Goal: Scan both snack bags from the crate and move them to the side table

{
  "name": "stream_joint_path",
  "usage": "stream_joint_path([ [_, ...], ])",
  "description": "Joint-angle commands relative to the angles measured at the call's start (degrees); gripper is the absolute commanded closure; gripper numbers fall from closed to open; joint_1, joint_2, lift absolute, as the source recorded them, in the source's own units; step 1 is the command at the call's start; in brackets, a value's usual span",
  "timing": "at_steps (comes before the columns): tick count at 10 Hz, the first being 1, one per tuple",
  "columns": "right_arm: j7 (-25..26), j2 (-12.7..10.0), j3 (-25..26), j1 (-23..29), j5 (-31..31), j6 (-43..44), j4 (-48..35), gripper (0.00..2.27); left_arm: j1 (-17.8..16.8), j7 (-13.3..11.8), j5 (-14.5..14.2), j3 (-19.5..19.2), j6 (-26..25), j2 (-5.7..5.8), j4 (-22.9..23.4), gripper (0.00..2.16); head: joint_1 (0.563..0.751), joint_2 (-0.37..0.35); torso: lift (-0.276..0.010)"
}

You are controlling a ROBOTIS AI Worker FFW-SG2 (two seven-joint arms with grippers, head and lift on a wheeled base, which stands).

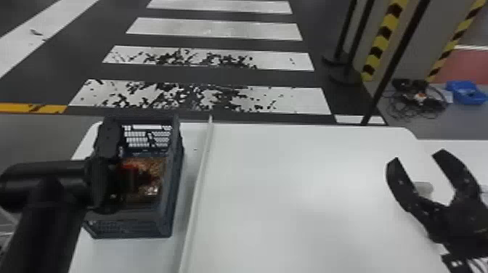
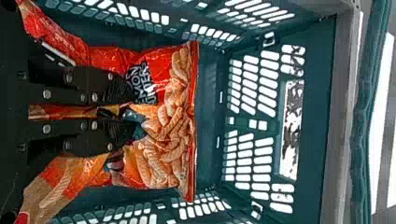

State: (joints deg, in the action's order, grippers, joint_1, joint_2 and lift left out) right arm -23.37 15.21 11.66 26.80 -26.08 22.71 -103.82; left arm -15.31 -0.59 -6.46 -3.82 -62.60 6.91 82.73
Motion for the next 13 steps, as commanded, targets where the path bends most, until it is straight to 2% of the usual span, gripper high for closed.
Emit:
stream_joint_path([
  [1, 0.0, -0.1, -0.1, 0.1, -0.3, 0.4, 0.0, 0.08, 1.8, 0.4, -0.7, -0.7, -0.1, 0.2, 4.6, 1.41, 0.695, -0.029, -0.095],
  [8, 0.1, -0.3, -0.3, 0.0, -0.4, 0.2, -0.7, 0.08, 4.1, 0.3, -1.1, 0.0, -7.7, 0.47, 18.6, 1.41, 0.695, -0.028, -0.095],
  [13, 0.1, -0.2, -0.4, -0.6, -0.5, -0.5, -0.5, 0.08, 4.7, -1.3, -0.5, 1.1, -9.1, 0.47, 22.6, 1.41, 0.695, -0.047, -0.095],
])
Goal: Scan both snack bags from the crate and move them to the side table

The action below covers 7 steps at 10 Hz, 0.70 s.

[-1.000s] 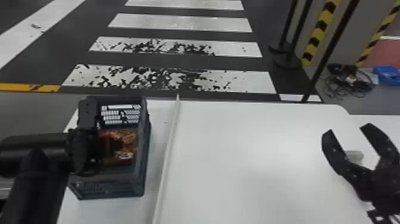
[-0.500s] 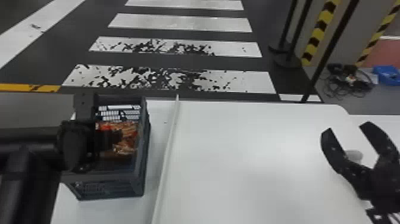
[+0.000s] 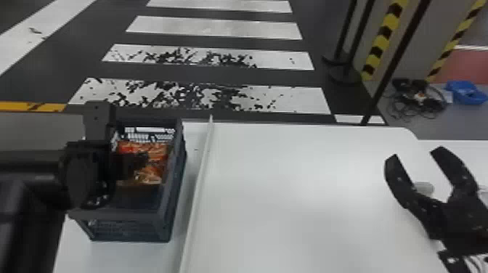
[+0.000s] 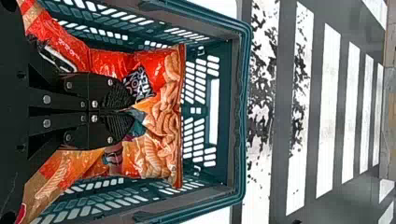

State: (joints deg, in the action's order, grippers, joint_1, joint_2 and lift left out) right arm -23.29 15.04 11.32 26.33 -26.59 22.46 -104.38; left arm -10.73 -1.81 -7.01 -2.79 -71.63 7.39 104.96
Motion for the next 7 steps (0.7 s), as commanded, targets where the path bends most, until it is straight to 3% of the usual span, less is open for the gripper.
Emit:
stream_joint_path([
  [1, 0.0, 0.1, -0.1, -0.2, 0.0, -0.4, 0.0, 0.08, 0.4, 0.0, 0.1, 0.1, -0.6, 0.0, 1.6, 1.41, 0.695, -0.05, -0.095],
  [4, 0.0, 0.1, -0.2, -0.4, -0.1, -1.1, 0.0, 0.08, 1.9, -0.1, -0.3, -0.1, -2.7, 0.17, 7.2, 1.41, 0.695, -0.053, -0.095],
  [7, 0.0, 0.1, -0.2, -0.1, -0.3, -1.3, 0.0, 0.08, 2.6, 1.9, 0.1, -0.3, -2.7, 0.61, 9.1, 1.41, 0.695, -0.049, -0.095],
])
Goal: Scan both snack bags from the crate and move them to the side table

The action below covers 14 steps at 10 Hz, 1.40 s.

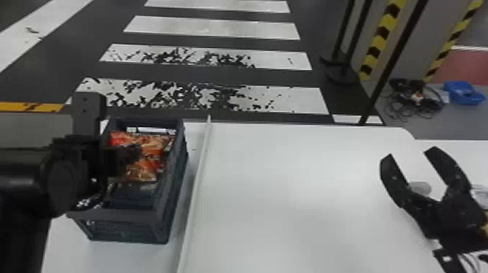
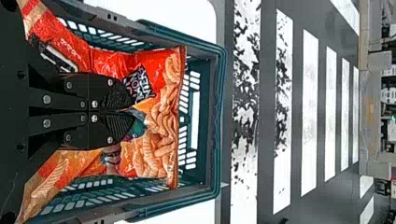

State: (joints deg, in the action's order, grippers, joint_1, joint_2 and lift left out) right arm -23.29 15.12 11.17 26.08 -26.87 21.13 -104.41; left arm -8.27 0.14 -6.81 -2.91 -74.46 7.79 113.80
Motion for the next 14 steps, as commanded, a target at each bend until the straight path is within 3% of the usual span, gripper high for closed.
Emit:
stream_joint_path([
  [1, 0.0, 0.0, 0.1, 0.2, -0.1, 0.0, 0.0, 0.08, 0.7, 0.6, 0.0, -0.3, 0.3, 0.47, 0.7, 1.42, 0.695, -0.046, -0.095],
  [4, 0.0, -0.2, 0.1, 0.5, -0.3, 0.2, -0.1, 0.08, 1.8, 1.8, -0.1, 0.1, 1.5, 1.26, 1.2, 1.42, 0.695, -0.03, -0.095],
  [8, 0.0, -0.2, 0.6, 0.8, -0.7, 0.0, -0.6, 0.08, 1.8, -1.5, -1.6, 0.3, 0.7, 0.74, 1.9, 1.42, 0.695, -0.044, -0.095],
  [11, 0.0, -0.2, 0.5, 0.8, -0.7, 0.0, -0.6, 0.08, 1.9, -1.2, -1.5, 1.0, -0.7, 0.74, 6.0, 1.42, 0.695, -0.07, -0.095],
  [14, 0.0, -0.2, 0.6, 1.0, -1.0, -0.2, -0.9, 0.08, 2.8, -0.8, -1.1, 0.9, -0.9, 1.0, 7.0, 1.42, 0.695, -0.069, -0.095],
])
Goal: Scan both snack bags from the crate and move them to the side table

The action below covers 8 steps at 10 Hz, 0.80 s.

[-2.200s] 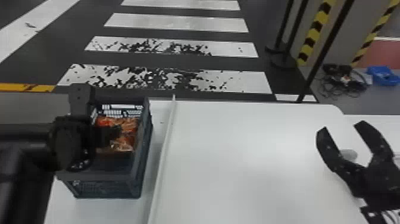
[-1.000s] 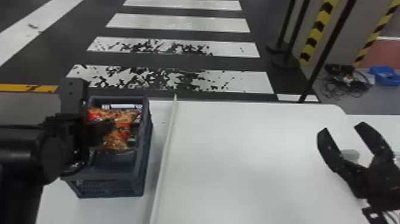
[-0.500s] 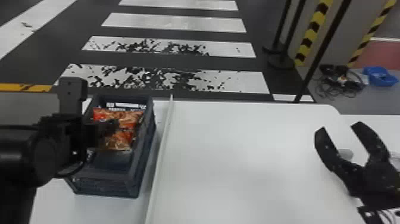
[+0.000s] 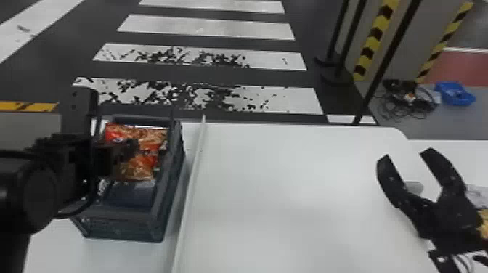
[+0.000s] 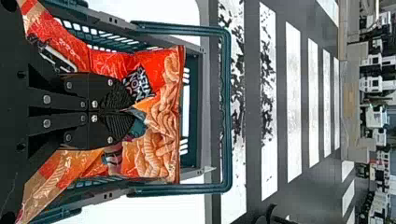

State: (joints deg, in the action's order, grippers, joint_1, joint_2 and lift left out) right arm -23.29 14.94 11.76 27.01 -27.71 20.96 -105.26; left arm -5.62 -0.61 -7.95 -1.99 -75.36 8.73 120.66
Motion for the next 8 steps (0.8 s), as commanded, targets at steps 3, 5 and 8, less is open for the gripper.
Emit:
stream_joint_path([
  [3, 0.0, -0.1, -0.3, 0.2, -0.1, 0.0, 0.0, 0.08, 2.4, 0.3, 0.3, -0.5, 0.0, 0.15, 2.7, 1.42, 0.695, -0.064, -0.095],
  [5, 0.0, -0.3, -0.7, 0.5, -0.1, -0.4, -0.7, 0.08, 3.9, 1.0, 0.3, -0.8, 0.0, 0.24, 4.5, 1.42, 0.695, -0.059, -0.095],
  [8, -0.1, -0.4, -1.0, 1.1, -0.1, -1.4, -2.1, 0.08, 6.8, 1.2, -0.6, -3.9, 0.2, 1.12, 7.8, 1.42, 0.695, -0.036, -0.095],
])
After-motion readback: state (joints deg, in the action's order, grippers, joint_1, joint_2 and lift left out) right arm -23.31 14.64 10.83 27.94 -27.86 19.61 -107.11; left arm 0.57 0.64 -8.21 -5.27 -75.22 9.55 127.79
